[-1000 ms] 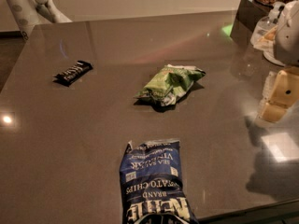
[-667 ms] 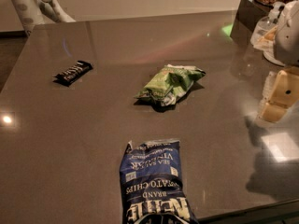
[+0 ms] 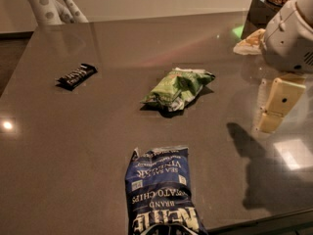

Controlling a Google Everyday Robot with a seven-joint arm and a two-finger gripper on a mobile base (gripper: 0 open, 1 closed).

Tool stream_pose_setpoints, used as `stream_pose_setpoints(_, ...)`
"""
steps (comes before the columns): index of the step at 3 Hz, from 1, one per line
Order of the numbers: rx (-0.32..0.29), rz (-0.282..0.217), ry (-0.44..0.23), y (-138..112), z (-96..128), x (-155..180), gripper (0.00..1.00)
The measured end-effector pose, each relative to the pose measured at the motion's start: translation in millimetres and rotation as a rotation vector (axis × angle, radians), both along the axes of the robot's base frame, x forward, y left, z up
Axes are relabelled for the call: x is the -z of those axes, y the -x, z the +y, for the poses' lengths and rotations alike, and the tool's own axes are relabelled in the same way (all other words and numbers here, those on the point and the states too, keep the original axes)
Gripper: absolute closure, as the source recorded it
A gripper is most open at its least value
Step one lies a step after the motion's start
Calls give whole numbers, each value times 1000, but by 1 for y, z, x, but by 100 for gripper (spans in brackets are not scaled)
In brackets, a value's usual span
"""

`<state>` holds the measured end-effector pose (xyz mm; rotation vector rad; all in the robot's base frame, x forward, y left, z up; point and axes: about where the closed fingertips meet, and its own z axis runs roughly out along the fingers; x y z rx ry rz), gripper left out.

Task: Move blue chip bag near rxbar chocolate

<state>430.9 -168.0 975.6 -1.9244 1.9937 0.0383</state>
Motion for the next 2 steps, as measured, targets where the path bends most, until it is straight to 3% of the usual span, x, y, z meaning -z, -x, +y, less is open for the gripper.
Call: stream_pose_setpoints(2,-331,29,1,44,72,29,0)
